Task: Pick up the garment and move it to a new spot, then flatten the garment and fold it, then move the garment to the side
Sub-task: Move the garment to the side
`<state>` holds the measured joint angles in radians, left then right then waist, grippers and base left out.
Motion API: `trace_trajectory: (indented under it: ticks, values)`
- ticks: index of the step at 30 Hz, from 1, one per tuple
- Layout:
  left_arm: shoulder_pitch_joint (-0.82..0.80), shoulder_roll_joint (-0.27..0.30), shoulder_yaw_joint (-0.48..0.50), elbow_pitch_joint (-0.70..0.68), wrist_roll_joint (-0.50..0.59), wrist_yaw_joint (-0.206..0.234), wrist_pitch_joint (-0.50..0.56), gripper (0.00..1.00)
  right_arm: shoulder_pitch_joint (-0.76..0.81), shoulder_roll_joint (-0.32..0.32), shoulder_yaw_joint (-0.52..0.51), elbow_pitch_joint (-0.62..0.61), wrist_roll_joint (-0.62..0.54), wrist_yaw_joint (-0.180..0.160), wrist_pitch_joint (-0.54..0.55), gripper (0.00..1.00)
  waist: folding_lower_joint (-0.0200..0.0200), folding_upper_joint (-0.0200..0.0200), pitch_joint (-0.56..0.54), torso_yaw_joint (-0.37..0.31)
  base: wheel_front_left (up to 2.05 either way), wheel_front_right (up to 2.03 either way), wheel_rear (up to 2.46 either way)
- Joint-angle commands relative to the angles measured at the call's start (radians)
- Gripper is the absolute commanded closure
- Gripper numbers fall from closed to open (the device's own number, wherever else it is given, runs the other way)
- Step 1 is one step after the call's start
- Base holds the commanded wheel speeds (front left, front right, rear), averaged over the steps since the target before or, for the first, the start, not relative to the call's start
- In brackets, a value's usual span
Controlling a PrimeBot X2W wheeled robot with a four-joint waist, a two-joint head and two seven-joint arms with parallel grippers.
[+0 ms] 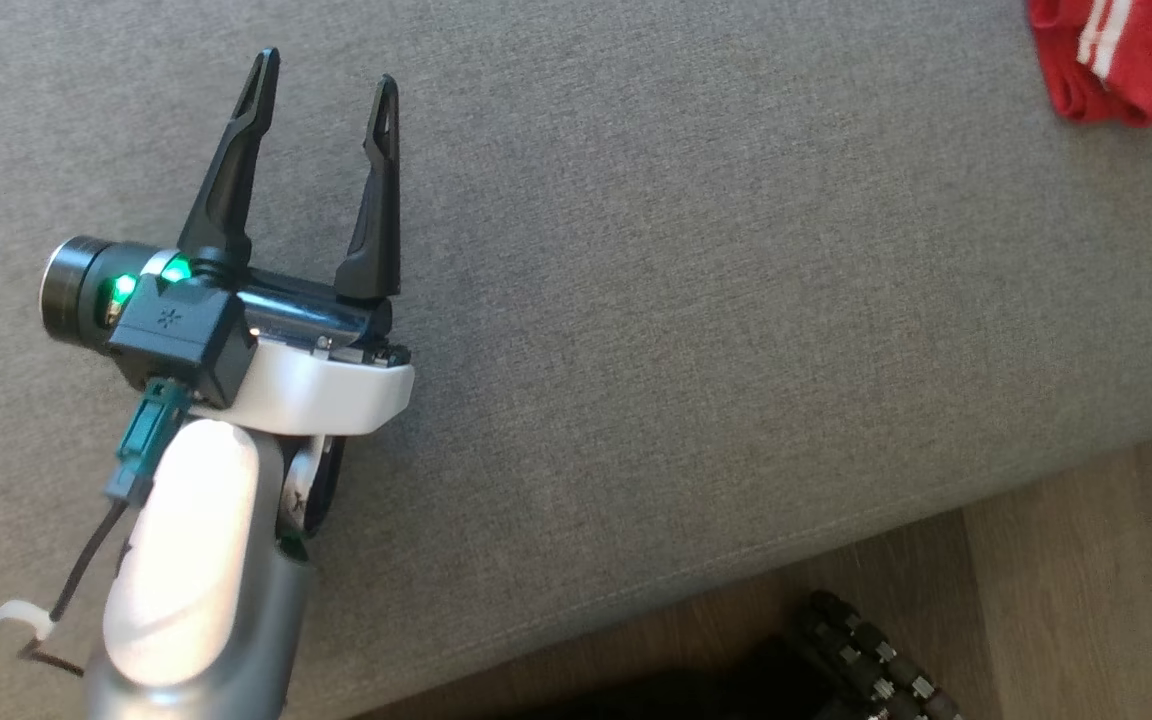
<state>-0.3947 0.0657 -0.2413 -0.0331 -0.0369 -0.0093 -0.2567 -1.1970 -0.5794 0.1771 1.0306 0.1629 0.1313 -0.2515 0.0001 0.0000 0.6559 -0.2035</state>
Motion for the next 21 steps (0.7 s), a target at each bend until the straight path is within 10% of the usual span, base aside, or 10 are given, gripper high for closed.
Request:
trace_trajectory:
  ticks: [1, 21]
  values:
    - [-0.006, 0.006, 0.031, -0.033, -0.006, -0.002, -0.005, 0.00, 0.012, -0.026, -0.020, -0.046, -0.010, -0.001, -0.010, 0.00, -0.0001, 0.0000, -0.009, 0.007, 0.00, 0.00, 0.00]
    - [0.076, -0.015, 0.037, -0.023, -0.157, 0.092, -0.005, 0.00, 0.351, 0.155, -0.099, -0.506, 0.054, -0.001, -0.010, 0.00, -0.0001, 0.0000, -0.333, 0.164, 0.00, 0.00, 0.00]
